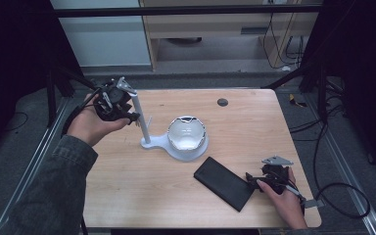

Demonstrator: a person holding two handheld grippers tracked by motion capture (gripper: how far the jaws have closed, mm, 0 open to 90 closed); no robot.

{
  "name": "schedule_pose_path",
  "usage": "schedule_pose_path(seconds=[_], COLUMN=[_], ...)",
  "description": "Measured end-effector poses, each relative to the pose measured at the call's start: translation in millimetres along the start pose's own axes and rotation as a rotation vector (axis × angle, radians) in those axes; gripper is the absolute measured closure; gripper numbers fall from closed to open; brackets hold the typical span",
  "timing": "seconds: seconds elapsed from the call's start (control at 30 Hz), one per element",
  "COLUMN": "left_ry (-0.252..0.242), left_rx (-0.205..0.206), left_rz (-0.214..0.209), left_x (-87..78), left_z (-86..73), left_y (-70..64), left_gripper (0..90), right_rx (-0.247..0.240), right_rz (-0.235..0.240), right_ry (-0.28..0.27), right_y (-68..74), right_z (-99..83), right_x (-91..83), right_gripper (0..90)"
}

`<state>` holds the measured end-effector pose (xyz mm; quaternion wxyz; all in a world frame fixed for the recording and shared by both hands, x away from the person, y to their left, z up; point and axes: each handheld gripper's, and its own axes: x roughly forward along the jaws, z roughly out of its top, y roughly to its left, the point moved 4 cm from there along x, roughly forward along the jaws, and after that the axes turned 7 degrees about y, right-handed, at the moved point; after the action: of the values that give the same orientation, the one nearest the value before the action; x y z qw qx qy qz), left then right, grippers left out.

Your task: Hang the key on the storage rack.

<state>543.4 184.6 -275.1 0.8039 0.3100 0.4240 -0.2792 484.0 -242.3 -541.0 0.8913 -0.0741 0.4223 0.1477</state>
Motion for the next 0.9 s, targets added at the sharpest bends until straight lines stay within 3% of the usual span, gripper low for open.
schedule_pose_path(seconds=[0.13, 0.47, 0.67, 0.9], left_ry=[-0.014, -0.02, -0.021, -0.028], left_rx=[0.048, 0.092, 0.118, 0.113], left_rz=[-0.03, -0.095, -0.15, -0.194], left_x=[4.0, 27.4, 57.6, 87.3], left_z=[6.6, 8.6, 3.4, -2.7], left_y=[-21.5, -54.1, -80.3, -101.4], left_gripper=[58.4, 62.0, 62.9, 62.8], right_rx=[0.002, 0.002, 0.002, 0.005], right_rz=[0.0, 0.001, 0.003, 0.004], right_ry=[-0.001, -0.001, 0.001, -0.001], right_y=[0.1, 0.1, 0.3, 0.3], right_z=[0.1, 0.1, 0.0, 0.2], right_x=[0.0, 0.0, -0.3, -0.3], right_gripper=[0.4, 0.4, 0.4, 0.5])
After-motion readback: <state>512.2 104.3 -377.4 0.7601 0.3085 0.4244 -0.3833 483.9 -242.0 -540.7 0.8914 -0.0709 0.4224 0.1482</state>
